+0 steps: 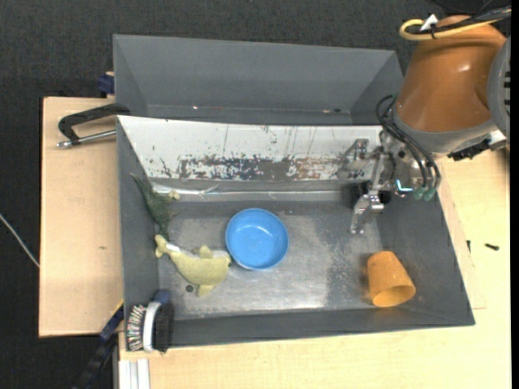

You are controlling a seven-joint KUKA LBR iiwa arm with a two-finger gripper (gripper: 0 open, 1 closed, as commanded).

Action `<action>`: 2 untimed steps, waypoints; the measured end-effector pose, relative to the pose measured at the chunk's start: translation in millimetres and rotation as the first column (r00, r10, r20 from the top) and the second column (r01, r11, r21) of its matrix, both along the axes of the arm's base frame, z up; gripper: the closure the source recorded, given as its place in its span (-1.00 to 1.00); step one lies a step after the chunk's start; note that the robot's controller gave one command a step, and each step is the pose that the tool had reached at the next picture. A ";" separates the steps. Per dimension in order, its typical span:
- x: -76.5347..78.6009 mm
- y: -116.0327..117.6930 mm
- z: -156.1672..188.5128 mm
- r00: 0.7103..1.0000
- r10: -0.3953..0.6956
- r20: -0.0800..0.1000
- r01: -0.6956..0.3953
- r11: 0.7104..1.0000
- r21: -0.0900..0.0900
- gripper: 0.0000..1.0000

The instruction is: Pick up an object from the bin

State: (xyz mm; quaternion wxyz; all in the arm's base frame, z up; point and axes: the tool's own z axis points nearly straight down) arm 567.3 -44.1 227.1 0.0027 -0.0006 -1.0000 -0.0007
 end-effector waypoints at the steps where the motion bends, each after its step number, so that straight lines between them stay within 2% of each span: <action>1: 27.5 100.6 -55.0 0.996 0.094 0.004 -0.094 0.996 0.003 -1.00; 2: 13.9 116.0 -153.5 0.816 0.578 0.010 -0.578 0.816 -0.002 -1.00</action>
Offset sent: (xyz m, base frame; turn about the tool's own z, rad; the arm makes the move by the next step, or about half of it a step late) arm 0.0271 0.0939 -0.0532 -0.0850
